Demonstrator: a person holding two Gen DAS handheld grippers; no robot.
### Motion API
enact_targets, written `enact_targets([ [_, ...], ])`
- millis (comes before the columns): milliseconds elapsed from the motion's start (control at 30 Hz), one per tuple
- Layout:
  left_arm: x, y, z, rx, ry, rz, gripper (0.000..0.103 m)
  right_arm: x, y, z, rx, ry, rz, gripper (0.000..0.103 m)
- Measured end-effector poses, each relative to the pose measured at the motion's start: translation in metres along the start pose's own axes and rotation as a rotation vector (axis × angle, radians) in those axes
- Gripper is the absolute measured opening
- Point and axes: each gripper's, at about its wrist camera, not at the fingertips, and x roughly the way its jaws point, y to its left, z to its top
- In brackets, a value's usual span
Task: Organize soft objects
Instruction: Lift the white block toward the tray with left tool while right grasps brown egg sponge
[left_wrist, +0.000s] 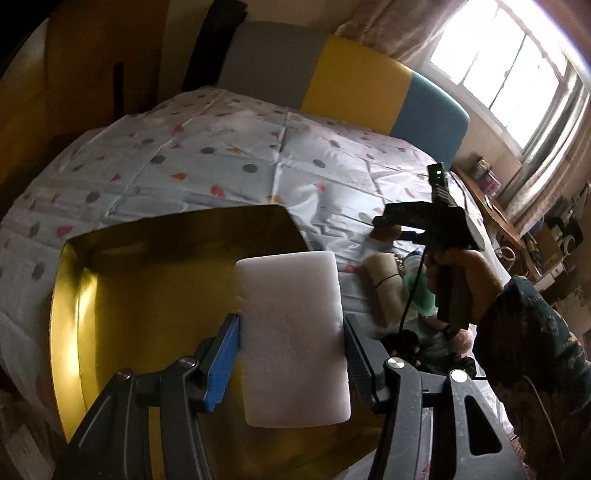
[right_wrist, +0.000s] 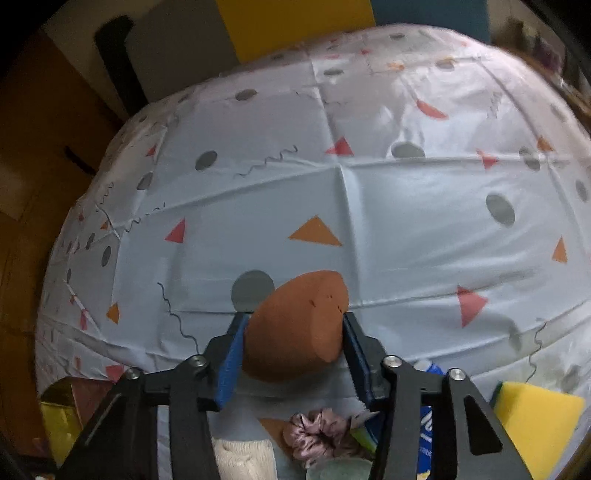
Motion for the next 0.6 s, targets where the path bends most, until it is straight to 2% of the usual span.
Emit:
enact_targets([
  [200, -0.003, 0.005, -0.009, -0.018, -0.014, 0.027, 0.056, -0.029, 0.01, -0.01, -0.089, -0.043, 0.027, 0.042],
  [300, -0.01, 0.005, -0.012, -0.016, -0.031, 0.04, 0.056, -0.055, 0.019, -0.02, -0.127, -0.081, 0.082, 0.043],
  [433, -0.02, 0.004, -0.018, -0.011, -0.054, 0.049, 0.056, -0.088, 0.031, -0.046, -0.198, -0.1, 0.16, 0.044],
  [600, -0.034, 0.001, -0.025, 0.007, -0.085, 0.073, 0.056, -0.113, 0.043, -0.095, -0.287, -0.075, 0.241, 0.045],
])
